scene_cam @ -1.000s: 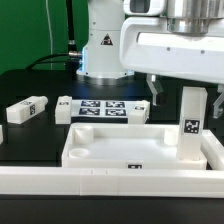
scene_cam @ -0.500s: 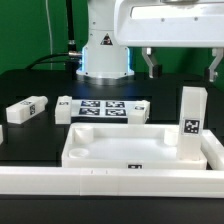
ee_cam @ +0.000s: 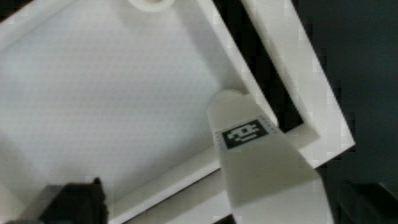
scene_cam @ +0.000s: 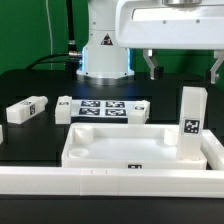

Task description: Assemble desk

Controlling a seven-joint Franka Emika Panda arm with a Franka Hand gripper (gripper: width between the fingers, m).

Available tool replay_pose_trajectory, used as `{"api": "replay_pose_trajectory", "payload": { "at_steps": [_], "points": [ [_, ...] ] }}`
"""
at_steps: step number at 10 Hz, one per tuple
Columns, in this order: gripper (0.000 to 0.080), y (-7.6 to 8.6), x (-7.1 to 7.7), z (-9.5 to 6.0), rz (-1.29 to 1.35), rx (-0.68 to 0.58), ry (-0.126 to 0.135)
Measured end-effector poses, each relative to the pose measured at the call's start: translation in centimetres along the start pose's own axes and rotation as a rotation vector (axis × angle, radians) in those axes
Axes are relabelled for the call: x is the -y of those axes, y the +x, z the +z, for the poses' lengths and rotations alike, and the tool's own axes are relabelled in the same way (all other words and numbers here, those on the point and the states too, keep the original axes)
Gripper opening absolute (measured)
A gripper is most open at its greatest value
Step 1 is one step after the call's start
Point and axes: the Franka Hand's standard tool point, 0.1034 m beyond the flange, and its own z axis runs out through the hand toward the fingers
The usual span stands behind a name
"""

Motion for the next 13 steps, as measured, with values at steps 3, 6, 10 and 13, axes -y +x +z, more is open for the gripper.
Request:
{"api": "replay_pose_trajectory", "payload": {
  "at_steps": [3,6,10,13],
  "points": [
    [0.0648,-3.1,-2.2,0.9,-0.081,-0.019,0.005],
    [0.0648,-4.9,-5.5,3.2,-0.114,-0.045,0.001],
    [0.0648,-5.0,-5.8,3.3,-0.129,-0.046,0.002],
    [0.0648,-7.3,-10.3,5.6,-0.118,-0.069,-0.004]
  ]
}}
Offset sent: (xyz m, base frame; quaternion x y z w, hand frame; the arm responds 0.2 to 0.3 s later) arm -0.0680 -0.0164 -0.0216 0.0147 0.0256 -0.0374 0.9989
